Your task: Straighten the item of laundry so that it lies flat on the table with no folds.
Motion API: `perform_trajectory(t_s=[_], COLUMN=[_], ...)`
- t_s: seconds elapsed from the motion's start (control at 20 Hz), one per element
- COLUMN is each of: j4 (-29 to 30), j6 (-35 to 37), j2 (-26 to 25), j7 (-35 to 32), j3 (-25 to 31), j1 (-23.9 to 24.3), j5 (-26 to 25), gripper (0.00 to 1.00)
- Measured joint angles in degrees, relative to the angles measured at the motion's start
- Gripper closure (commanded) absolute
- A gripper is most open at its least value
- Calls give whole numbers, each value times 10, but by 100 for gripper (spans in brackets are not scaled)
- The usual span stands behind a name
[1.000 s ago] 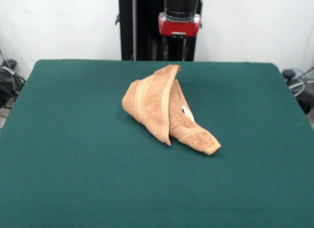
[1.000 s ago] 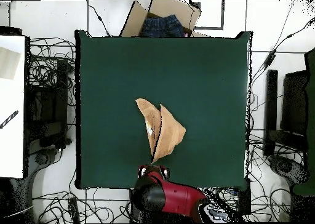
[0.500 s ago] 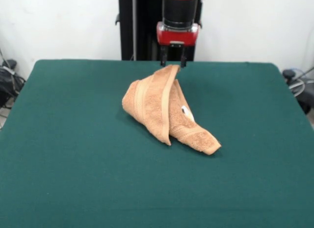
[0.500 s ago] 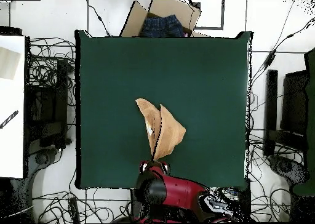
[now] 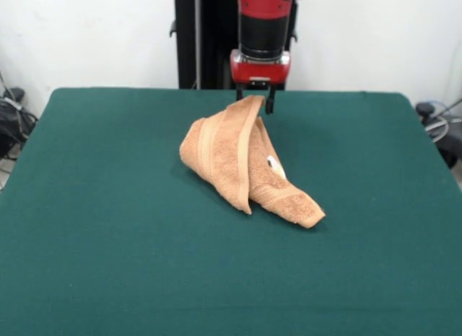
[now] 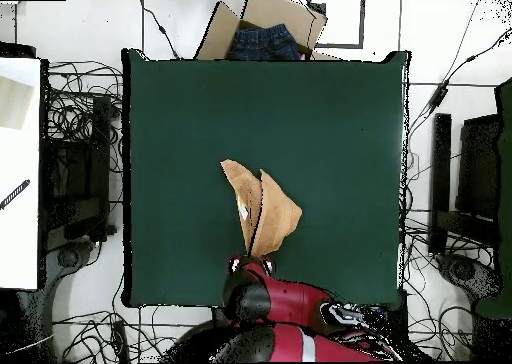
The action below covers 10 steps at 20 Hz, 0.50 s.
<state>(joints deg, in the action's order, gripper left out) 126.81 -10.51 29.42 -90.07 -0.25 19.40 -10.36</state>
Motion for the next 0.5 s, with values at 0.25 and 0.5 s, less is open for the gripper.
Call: perform_trajectory(t_s=[0.25,0.5], j4=[-8,-12], j6=[-16,-29], j2=[-17,-31], j7=[0,0], j3=[-1,-1], j1=[-7,-9], j5=[-3,-10], gripper=[0,0])
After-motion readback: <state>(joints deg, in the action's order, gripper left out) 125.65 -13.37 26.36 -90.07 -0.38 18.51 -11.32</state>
